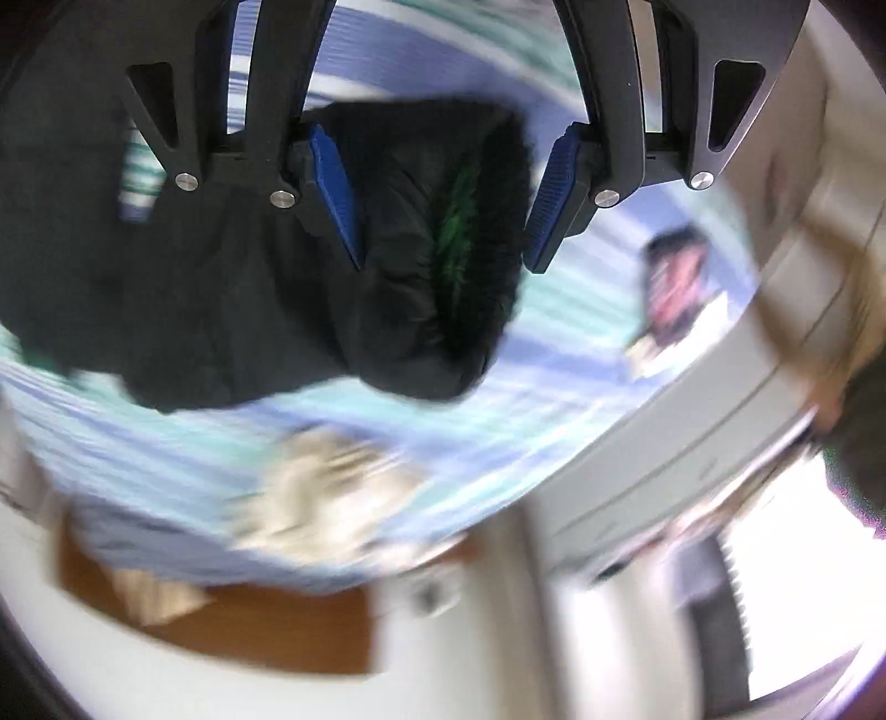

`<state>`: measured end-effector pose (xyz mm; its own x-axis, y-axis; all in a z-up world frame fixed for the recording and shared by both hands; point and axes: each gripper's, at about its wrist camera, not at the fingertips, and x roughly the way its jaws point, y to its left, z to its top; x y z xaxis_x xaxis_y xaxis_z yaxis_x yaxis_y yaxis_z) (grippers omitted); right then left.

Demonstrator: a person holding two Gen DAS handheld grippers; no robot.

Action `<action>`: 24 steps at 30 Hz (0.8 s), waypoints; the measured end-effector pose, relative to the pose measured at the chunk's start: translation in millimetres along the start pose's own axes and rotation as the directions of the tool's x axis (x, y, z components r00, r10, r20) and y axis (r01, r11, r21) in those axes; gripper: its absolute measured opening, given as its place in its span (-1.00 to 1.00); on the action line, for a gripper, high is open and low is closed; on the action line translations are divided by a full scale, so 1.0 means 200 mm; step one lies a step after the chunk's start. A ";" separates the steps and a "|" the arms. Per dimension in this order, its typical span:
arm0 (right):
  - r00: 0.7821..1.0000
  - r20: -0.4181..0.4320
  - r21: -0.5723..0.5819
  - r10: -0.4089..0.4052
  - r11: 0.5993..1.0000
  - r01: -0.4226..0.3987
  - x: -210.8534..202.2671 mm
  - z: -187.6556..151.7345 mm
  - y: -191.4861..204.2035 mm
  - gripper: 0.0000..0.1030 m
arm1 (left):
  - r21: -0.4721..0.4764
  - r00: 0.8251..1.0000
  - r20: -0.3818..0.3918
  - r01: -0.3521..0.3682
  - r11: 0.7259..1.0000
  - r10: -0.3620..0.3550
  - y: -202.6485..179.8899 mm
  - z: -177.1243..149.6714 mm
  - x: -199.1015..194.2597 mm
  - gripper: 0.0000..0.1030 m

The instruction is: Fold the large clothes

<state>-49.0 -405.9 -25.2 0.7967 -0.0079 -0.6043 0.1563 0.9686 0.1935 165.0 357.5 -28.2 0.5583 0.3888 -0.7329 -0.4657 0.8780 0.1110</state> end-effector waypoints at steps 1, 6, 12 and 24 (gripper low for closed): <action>1.000 -0.006 0.000 0.001 1.000 -0.001 0.00 -0.01 0.00 0.29 | -0.020 0.999 -0.022 -0.040 0.999 0.040 0.06 -0.01 0.04 0.09; 0.999 -0.020 -0.006 -0.039 0.999 0.038 -0.02 -0.06 0.00 0.29 | -0.046 1.000 -0.011 -0.008 0.999 0.007 0.09 -0.18 -0.04 0.46; 0.997 -0.052 0.017 -0.063 0.998 0.064 0.05 -0.05 -0.05 0.29 | 0.031 0.990 -0.005 0.144 0.989 -0.144 -0.21 -0.41 -0.23 0.73; 0.980 -0.099 0.040 -0.174 0.983 0.178 0.14 -0.07 -0.17 0.48 | 0.260 0.922 -0.031 0.381 0.887 -0.387 -0.94 -0.80 -0.63 0.92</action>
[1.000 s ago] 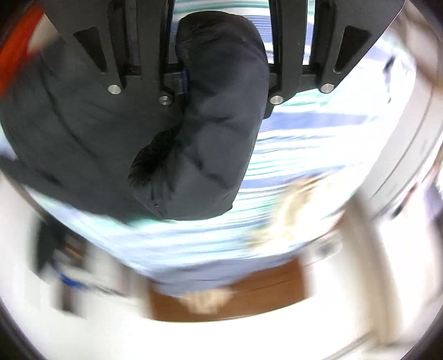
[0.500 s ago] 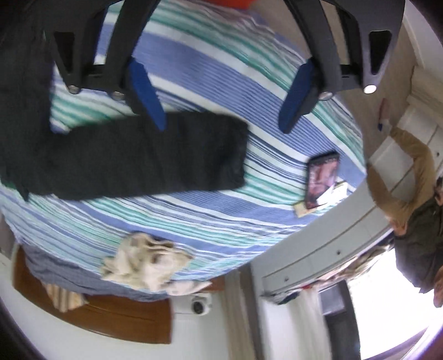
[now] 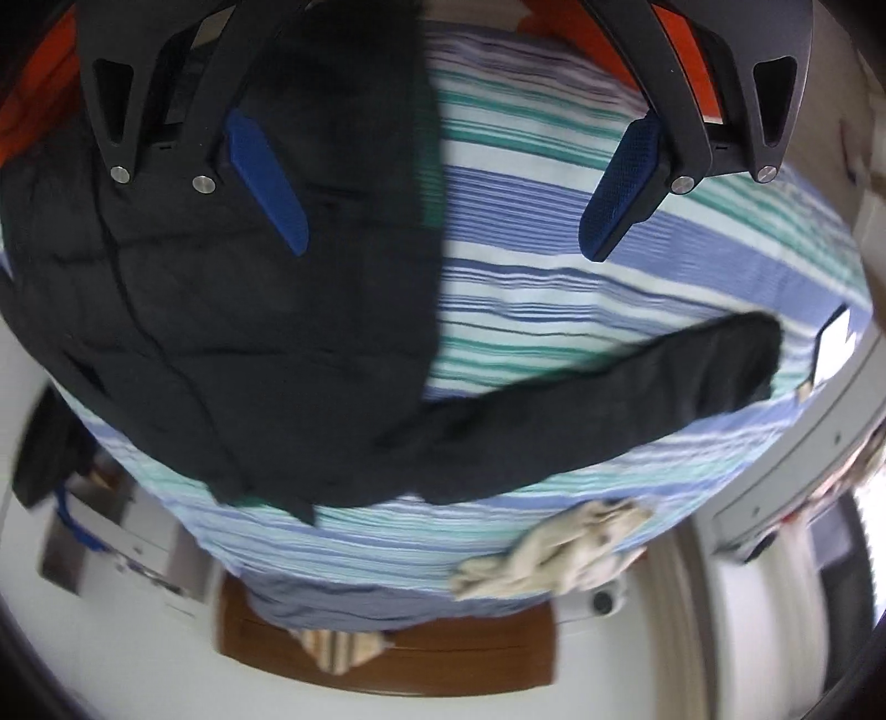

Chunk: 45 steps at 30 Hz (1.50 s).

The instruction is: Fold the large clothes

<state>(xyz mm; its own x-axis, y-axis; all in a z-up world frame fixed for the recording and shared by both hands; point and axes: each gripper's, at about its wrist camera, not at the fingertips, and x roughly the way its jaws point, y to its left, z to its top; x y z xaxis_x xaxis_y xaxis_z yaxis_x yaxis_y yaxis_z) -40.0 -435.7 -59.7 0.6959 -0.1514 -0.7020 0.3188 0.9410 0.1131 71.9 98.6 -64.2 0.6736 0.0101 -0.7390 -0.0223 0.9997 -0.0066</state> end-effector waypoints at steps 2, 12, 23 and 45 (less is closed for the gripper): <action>1.000 -0.009 0.013 -0.023 1.000 0.023 0.02 0.00 -0.03 0.48 | 0.016 1.000 0.007 0.030 0.999 -0.030 -0.08 0.00 -0.01 0.93; 0.993 -0.020 0.069 -0.117 0.991 0.119 0.09 0.03 -0.11 0.48 | -0.005 0.998 -0.017 0.063 0.998 -0.063 -0.22 0.04 0.06 0.94; 0.977 -0.030 0.040 -0.211 0.976 0.212 0.21 0.04 -0.17 0.48 | 0.021 1.000 -0.028 -0.007 1.000 0.007 -0.28 0.05 0.30 0.94; 0.992 -0.045 0.158 -0.121 0.979 0.127 0.60 -0.13 -0.29 0.57 | 0.053 0.995 -0.096 -0.024 0.998 0.029 -0.33 -0.06 0.54 0.99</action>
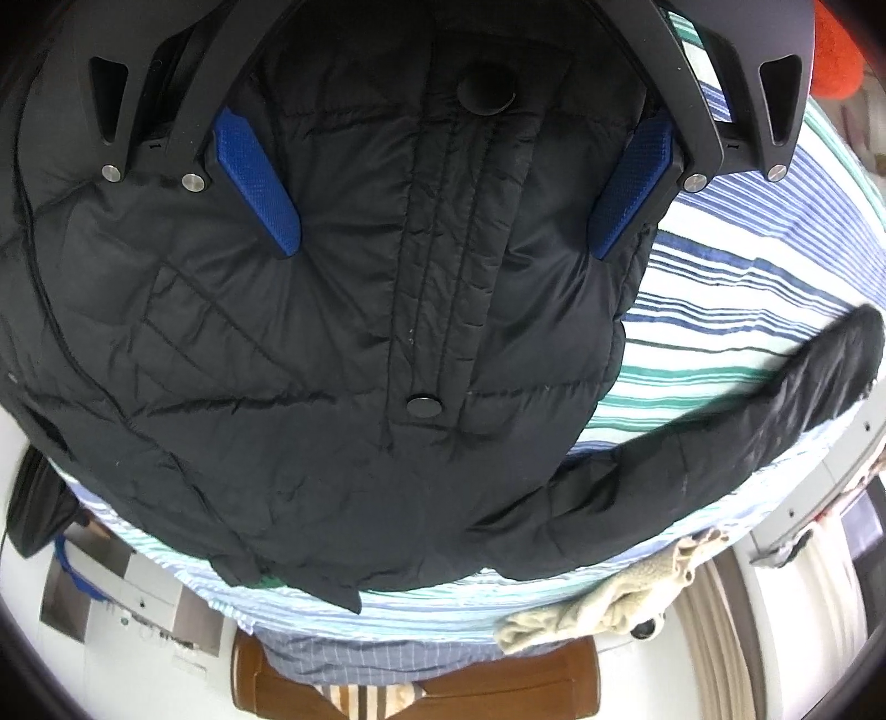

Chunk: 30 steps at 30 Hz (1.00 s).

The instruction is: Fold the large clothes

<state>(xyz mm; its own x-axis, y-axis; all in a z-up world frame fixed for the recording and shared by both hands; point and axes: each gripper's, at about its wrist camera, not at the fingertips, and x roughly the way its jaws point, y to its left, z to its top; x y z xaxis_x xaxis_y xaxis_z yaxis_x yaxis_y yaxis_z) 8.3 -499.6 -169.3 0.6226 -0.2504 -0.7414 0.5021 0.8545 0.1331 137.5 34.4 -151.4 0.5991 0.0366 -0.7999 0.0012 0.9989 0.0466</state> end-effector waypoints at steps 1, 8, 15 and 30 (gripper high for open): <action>1.000 0.003 -0.001 0.000 1.000 0.000 0.00 0.00 0.00 0.57 | 0.006 1.000 0.001 -0.009 1.000 0.009 -0.01 0.00 0.00 0.99; 1.000 0.011 -0.010 -0.019 1.000 0.019 0.02 0.00 0.03 0.58 | 0.009 1.000 -0.012 -0.022 1.000 0.022 -0.02 0.00 0.00 0.99; 0.999 0.017 -0.011 -0.029 1.000 0.029 0.04 0.00 0.05 0.58 | -0.004 1.000 -0.011 -0.028 1.000 0.028 -0.02 -0.01 0.00 0.99; 0.999 0.025 -0.011 -0.031 0.999 0.031 0.05 -0.01 0.05 0.58 | 0.042 0.994 -0.083 -0.067 0.997 0.070 -0.06 0.00 -0.03 0.99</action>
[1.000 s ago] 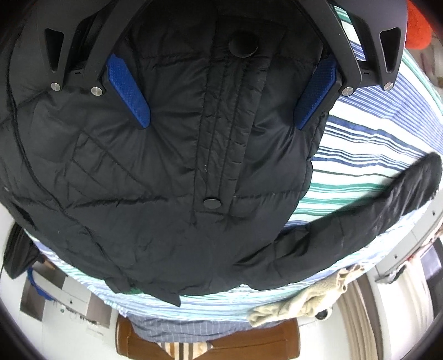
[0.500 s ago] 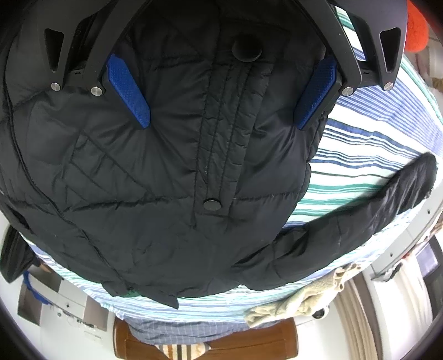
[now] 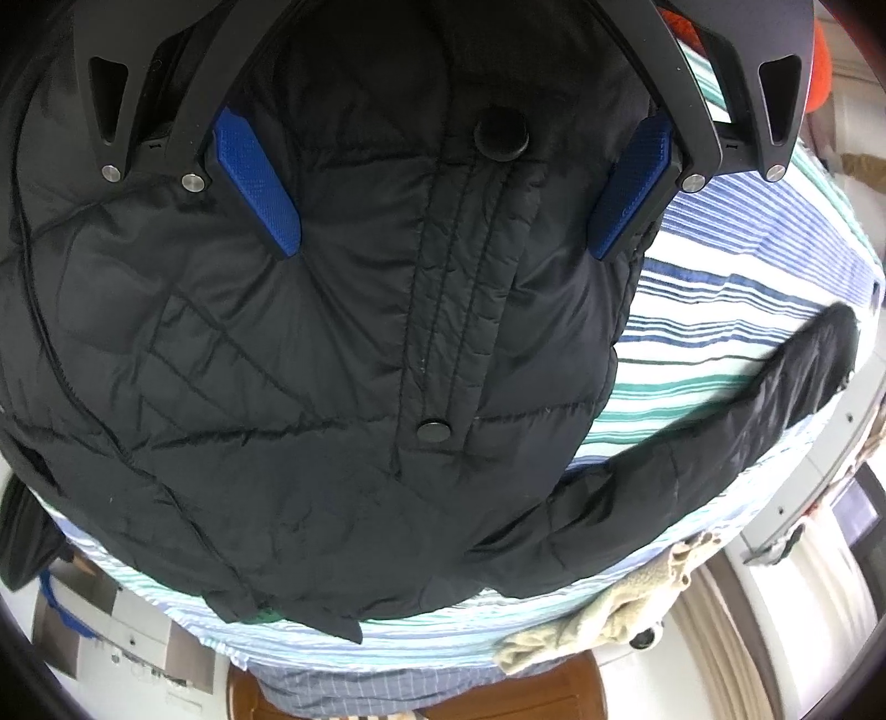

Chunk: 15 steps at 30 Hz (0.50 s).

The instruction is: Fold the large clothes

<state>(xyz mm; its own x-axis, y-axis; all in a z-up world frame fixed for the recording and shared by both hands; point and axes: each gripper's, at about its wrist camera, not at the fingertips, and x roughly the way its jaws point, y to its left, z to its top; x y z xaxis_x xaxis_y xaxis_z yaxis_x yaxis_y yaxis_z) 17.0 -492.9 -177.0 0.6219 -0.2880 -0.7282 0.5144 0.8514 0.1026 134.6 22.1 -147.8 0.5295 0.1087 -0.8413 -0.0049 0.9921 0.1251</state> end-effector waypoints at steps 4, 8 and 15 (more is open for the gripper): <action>1.000 0.000 0.000 0.004 1.000 -0.004 0.00 -0.01 -0.01 0.58 | -0.004 0.999 -0.004 0.038 0.999 -0.038 0.02 0.01 -0.02 0.99; 1.000 0.002 0.003 0.003 1.000 -0.003 -0.01 -0.02 -0.02 0.58 | -0.046 0.996 0.046 0.080 0.996 -0.077 0.06 -0.01 -0.12 0.99; 1.000 0.013 0.016 -0.005 1.000 0.005 -0.02 -0.01 -0.02 0.58 | -0.102 0.977 0.153 0.162 0.982 -0.145 0.05 -0.03 -0.28 0.99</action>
<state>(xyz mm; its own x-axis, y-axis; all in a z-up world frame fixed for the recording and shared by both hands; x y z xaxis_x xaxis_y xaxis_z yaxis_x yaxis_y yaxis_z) 10.1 -493.7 -175.7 0.6270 -0.2979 -0.7198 0.5266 0.8429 0.1099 100.7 27.0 -102.1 0.6484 -0.0474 -0.7598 -0.0055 0.9977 -0.0669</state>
